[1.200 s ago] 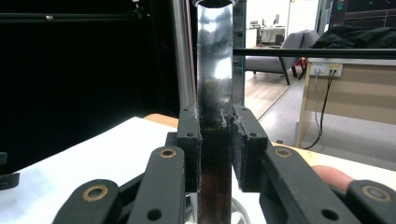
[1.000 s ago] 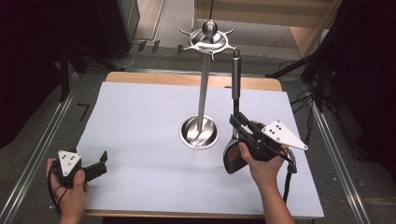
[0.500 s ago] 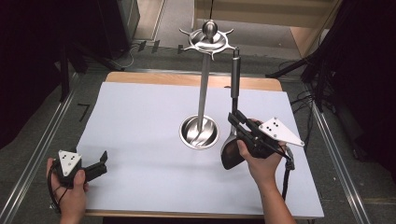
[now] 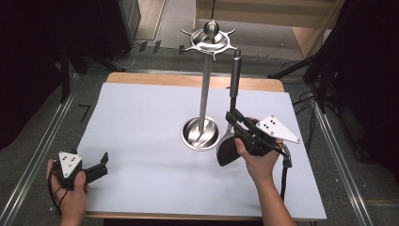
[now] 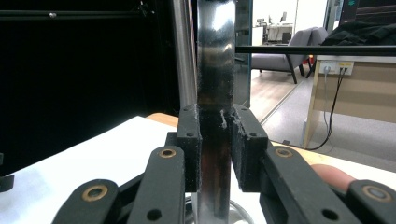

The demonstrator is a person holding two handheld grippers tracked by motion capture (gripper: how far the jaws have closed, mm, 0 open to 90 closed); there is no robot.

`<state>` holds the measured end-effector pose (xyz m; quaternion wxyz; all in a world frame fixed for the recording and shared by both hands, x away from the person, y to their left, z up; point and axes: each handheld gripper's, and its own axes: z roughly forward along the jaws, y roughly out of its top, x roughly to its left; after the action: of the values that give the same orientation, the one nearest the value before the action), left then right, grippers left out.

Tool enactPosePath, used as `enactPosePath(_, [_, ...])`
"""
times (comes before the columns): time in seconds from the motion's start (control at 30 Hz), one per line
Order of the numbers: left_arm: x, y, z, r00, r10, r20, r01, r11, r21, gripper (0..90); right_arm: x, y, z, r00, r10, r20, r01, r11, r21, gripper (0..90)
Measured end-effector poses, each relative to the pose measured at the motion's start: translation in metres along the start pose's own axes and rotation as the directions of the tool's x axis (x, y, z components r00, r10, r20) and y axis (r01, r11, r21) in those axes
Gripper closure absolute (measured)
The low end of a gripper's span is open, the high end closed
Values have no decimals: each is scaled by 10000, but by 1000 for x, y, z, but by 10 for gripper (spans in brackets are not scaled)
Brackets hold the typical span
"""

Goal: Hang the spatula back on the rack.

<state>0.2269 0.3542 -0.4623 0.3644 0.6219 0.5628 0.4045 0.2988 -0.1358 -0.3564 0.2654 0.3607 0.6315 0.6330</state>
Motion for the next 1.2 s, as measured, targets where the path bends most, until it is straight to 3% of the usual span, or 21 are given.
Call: enactPosePath(1.2, [1,0,0,10000,-56,37,56,10000,-6,10,-5,2,15,10000,16,-58,-15,9998,176,755])
